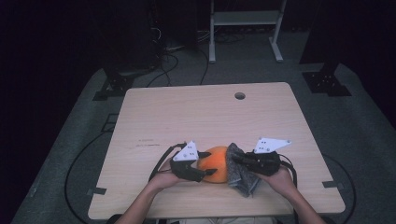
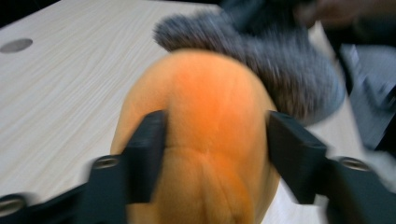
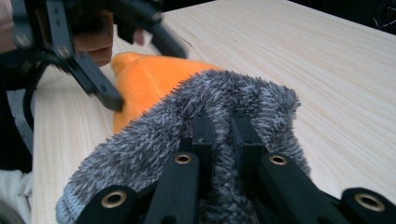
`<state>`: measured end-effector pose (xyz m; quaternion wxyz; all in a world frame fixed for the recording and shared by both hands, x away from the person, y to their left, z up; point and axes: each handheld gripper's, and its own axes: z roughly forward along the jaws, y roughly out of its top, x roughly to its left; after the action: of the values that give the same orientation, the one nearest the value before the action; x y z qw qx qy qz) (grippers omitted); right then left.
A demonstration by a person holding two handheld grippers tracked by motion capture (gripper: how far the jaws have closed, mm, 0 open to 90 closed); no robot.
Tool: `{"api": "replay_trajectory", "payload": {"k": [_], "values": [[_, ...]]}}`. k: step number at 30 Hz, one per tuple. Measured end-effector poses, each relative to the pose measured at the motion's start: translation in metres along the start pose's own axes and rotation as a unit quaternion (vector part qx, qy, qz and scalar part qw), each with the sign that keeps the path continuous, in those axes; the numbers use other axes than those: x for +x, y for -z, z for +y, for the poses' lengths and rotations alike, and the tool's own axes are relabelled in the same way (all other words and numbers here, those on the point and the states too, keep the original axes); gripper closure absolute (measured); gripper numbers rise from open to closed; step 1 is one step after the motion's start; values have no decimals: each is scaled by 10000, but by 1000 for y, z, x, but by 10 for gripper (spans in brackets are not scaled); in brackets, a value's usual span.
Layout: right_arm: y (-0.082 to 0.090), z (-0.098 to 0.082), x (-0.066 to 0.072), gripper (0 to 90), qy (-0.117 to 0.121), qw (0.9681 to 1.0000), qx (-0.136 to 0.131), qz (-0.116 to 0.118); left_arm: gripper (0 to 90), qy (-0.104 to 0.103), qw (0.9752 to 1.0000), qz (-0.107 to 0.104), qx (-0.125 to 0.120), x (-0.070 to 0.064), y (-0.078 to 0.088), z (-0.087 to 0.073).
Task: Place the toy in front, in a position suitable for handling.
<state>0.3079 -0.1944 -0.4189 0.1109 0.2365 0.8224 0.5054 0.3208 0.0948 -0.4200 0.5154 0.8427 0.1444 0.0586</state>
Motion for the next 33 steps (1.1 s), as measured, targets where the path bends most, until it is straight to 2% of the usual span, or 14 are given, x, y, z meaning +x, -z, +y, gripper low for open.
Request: {"api": "replay_trajectory", "payload": {"k": [1,2,4,6,7,14,17,21,23,25,27,29,31,33], "values": [[0,-1,1,816,-12,10000,-31,14,283,273,9996,-53,-102,3,0,2],[0,-2,2,816,-15,10000,-48,18,275,345,9994,-7,-97,4,0,3],[0,-4,3,816,-43,10000,-68,19,324,224,9997,104,-12,4,-4,2],[2,-8,1,817,-79,9999,-71,-1,368,269,9996,72,-8,3,-5,1],[4,-10,0,817,-127,9999,-69,10,390,188,9998,98,25,2,-6,0],[16,-37,-12,816,-329,9986,363,-190,419,40,9999,102,98,-1,-3,-4],[22,-32,-11,815,-390,9991,105,-96,433,15,9999,46,125,-2,-1,-6],[17,-13,-4,816,-253,9993,-239,95,435,-49,9998,15,200,-4,0,-7],[10,-8,-1,815,-166,9995,-229,116,435,-26,9998,25,217,-3,2,-9],[6,-10,-3,815,-272,9991,-258,176,435,4,9998,-1,191,-2,5,-12],[5,-17,-7,816,-330,9993,-134,91,435,-14,9998,-26,178,-3,5,-13],[7,-27,-12,816,-476,9989,18,38,434,-55,9998,-37,199,-4,4,-12],[10,-33,-13,815,-494,9986,171,-55,434,-64,9998,-54,207,-5,3,-11],[15,-32,-11,815,-507,9987,107,-27,434,-118,9996,-76,226,-7,2,-11]]}}
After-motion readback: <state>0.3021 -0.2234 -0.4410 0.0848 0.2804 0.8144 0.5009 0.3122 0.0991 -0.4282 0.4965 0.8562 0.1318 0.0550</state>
